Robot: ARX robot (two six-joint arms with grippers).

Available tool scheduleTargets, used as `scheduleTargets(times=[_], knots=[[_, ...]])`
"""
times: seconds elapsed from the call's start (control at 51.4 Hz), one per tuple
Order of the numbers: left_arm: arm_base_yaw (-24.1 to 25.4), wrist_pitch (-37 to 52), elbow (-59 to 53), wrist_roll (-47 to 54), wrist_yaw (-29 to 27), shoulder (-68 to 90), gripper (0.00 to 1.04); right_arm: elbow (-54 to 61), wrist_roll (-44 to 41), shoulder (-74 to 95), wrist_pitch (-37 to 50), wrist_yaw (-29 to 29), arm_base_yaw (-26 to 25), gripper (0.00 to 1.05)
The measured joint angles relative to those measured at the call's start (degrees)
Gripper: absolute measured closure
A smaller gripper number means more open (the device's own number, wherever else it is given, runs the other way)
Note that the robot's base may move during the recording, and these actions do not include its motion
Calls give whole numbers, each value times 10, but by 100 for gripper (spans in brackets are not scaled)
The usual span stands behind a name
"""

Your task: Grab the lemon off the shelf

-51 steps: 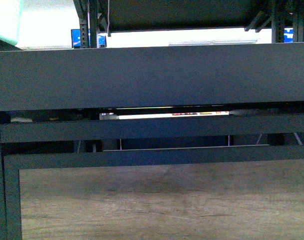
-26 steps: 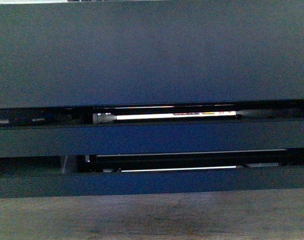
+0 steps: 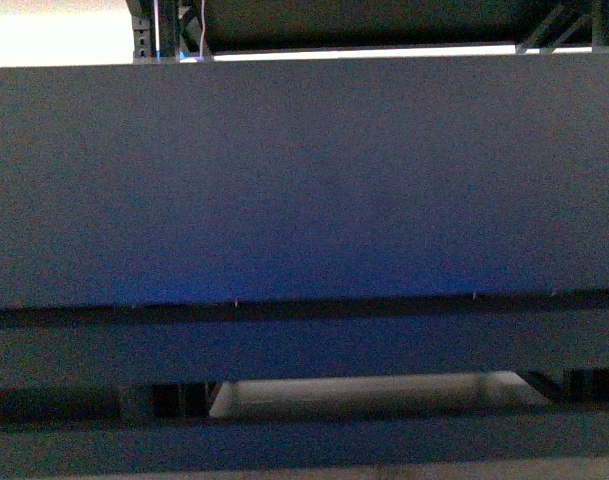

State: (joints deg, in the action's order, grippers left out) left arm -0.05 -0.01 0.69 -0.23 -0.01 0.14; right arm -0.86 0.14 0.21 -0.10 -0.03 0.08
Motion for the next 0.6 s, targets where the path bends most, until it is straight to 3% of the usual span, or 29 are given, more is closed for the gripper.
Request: scheduleTargets(times=[0.603], knots=[[0, 0, 0, 0, 0, 0, 8, 0, 0, 0, 0, 0, 0, 8]])
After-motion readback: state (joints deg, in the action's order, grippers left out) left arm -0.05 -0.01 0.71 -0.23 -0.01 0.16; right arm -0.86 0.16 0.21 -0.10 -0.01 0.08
